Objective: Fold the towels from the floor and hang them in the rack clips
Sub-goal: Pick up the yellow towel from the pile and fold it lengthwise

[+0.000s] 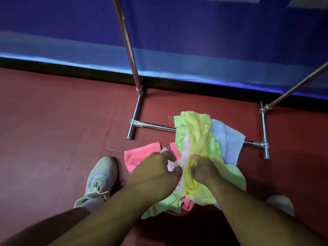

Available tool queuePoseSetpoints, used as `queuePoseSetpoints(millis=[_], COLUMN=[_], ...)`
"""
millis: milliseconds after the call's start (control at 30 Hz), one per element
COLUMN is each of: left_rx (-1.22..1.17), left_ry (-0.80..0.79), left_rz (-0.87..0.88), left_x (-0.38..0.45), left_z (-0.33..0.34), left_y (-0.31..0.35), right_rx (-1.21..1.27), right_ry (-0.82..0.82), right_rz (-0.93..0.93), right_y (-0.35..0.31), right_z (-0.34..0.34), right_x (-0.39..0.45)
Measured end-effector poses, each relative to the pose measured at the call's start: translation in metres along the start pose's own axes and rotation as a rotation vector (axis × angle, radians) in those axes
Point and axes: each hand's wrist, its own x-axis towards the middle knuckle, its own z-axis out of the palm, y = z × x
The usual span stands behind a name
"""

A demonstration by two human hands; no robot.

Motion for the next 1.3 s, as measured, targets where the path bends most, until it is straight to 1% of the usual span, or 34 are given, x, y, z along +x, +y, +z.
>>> queuePoseSetpoints(millis=[33,100,133,200,233,300,333,367,433,467,533,600,633,700,767,800,833,900,933,967,1000,1067,1100,1133,1167,1200,1233,1267,1300], left_rx=[-0.006,-0.047,-0.066,-0.077,-0.064,-0.029,-0.025,-0.037,-0.101,-0.176,-0.436,-0.732,-0.851,-1.055,-1.257,-1.306,-1.307,-1.232,-1.236,-1.263,-1.286,-1.296,-1.280,-1.253,-1.222,-1.180,-1.118,-1.038,-0.957], left_ry=[-0.018,-0.023,-0.029,-0.035,-0.027,-0.013,-0.006,0.017,0.054,0.078,0.147,0.189,0.179,0.087,-0.087,-0.175,-0.251,-0.359,-0.394,-0.404,-0.393,-0.290,-0.268,-0.299,-0.377,-0.446,-0.475,-0.458,-0.417], left_rz=[0.008,-0.004,-0.019,-0.011,-0.009,-0.010,-0.013,-0.001,0.017,0.009,-0.055,-0.132,-0.170,-0.218,-0.242,-0.256,-0.242,-0.160,-0.095,-0.031,0.044,0.196,0.284,0.371,0.463,0.529,0.560,0.561,0.549], left_x=[0.008,0.017,0.018,0.019,0.018,0.014,0.010,0.006,-0.002,-0.006,-0.015,-0.030,-0.039,-0.057,-0.069,-0.072,-0.074,-0.075,-0.074,-0.071,-0.068,-0.066,-0.066,-0.066,-0.067,-0.069,-0.068,-0.065,-0.062], left_z=[0.004,0.006,0.003,0.007,0.008,0.006,0.004,0.003,-0.004,-0.009,-0.022,-0.040,-0.050,-0.067,-0.076,-0.074,-0.068,-0.054,-0.048,-0.043,-0.043,-0.049,-0.054,-0.057,-0.061,-0.063,-0.065,-0.066,-0.067], left_y=[-0.001,0.003,0.007,0.012,0.012,0.011,0.011,0.010,0.013,0.015,0.023,0.036,0.043,0.055,0.062,0.062,0.061,0.061,0.062,0.062,0.063,0.064,0.064,0.062,0.061,0.061,0.059,0.057,0.056], right_rx=[0.021,0.047,0.074,0.087,0.108,0.216,0.333,0.527,0.957,1.109,1.377,1.548,1.575,1.599,1.608,1.606,1.609,1.583,1.537,1.458,1.337,1.102,1.064,1.078,1.139,1.224,1.289,1.306,1.279], right_ry=[0.034,0.109,0.114,0.196,0.250,0.302,0.320,0.363,0.428,0.401,0.252,0.118,0.066,-0.047,-0.166,-0.224,-0.296,-0.434,-0.442,-0.368,-0.222,0.141,0.239,0.257,0.194,0.092,0.002,-0.047,-0.053], right_rz=[-0.033,-0.040,0.017,0.032,-0.012,-0.032,-0.017,0.034,0.201,0.214,0.135,0.049,-0.007,-0.154,-0.295,-0.345,-0.391,-0.406,-0.353,-0.279,-0.191,-0.037,0.007,0.029,0.024,0.003,-0.026,-0.048,-0.066], right_y=[0.004,0.006,0.004,0.006,0.005,-0.006,-0.017,-0.032,-0.070,-0.090,-0.128,-0.156,-0.166,-0.179,-0.178,-0.174,-0.169,-0.160,-0.157,-0.154,-0.151,-0.148,-0.146,-0.144,-0.142,-0.142,-0.141,-0.140,-0.139], right_z=[0.008,0.015,0.016,0.021,0.018,0.003,-0.009,-0.024,-0.056,-0.074,-0.117,-0.161,-0.179,-0.206,-0.218,-0.219,-0.217,-0.209,-0.205,-0.201,-0.197,-0.196,-0.197,-0.198,-0.200,-0.204,-0.208,-0.211,-0.213], right_x=[0.006,0.012,0.008,0.008,0.005,-0.003,-0.008,-0.013,-0.028,-0.041,-0.075,-0.123,-0.148,-0.200,-0.241,-0.258,-0.271,-0.284,-0.286,-0.283,-0.277,-0.260,-0.249,-0.239,-0.232,-0.226,-0.223,-0.218,-0.212])
